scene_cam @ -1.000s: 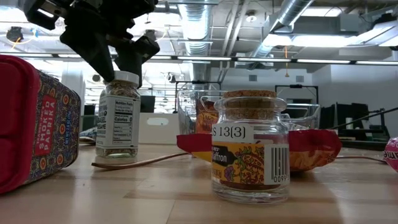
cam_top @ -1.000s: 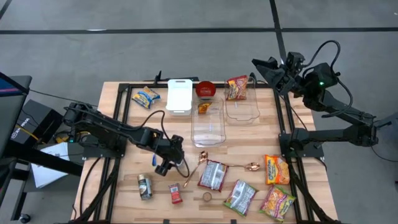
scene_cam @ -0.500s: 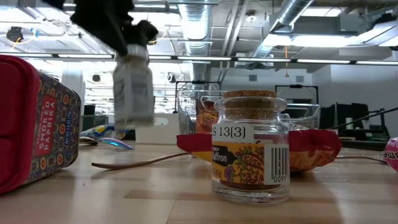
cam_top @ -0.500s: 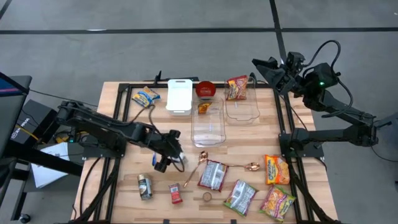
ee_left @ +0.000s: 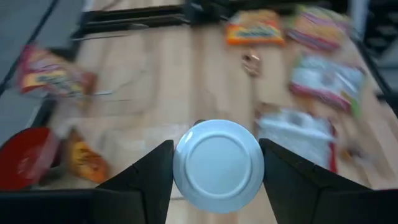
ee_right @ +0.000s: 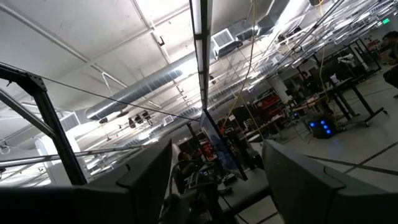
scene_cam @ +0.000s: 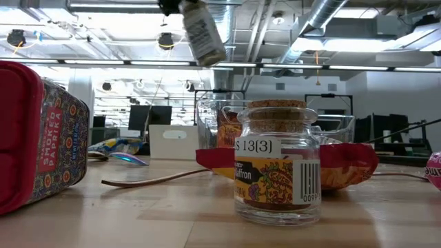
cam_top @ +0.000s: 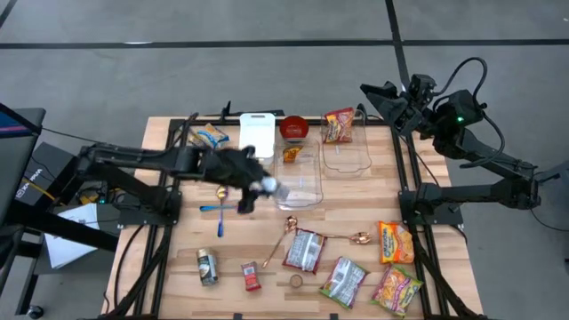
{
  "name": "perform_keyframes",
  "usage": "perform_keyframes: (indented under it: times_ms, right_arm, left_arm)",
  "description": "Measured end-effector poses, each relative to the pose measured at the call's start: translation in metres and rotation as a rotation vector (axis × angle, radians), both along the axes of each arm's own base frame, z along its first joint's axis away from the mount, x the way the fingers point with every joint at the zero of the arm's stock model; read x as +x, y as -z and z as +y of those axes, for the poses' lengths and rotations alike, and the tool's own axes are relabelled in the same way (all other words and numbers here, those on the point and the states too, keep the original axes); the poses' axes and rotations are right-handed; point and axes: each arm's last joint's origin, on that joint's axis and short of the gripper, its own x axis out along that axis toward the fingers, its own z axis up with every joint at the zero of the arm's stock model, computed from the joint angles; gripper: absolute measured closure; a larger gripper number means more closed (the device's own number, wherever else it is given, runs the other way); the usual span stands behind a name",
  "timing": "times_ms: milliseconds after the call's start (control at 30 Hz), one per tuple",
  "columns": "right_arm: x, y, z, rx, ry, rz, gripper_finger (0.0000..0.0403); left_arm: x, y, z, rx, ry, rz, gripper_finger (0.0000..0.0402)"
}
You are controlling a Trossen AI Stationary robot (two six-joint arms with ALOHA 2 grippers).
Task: Pick & Place Food Item
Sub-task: Put the white spice bottle into the left transparent bin
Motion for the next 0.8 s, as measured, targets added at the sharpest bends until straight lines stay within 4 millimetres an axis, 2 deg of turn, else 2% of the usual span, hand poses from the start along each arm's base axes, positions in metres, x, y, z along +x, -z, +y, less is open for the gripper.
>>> perform_keyframes:
  times_ms: [167,300,500,800]
  right_arm:
    - [0.0,0.0,0.0,-0.005,-0.001,0.001,0.0159]
    - [-0.001,0.0,0.001,-0.008,-0.005,0.0,0.0159]
    - [-0.004,-0.002,0.002,-0.014,-0.008,-0.007,0.0159]
    - [-0.004,-0.002,0.003,-0.02,-0.022,-0.006,0.0159]
  left_arm:
    - [0.024,-0.006,0.024,-0.034,-0.112,-0.013,0.0202]
    - [0.046,0.001,0.04,-0.042,-0.162,0.021,0.0202]
    - [0.072,0.017,0.069,-0.126,-0.301,0.067,0.0202]
    - [0.087,0.053,0.094,-0.156,-0.323,0.189,0.0202]
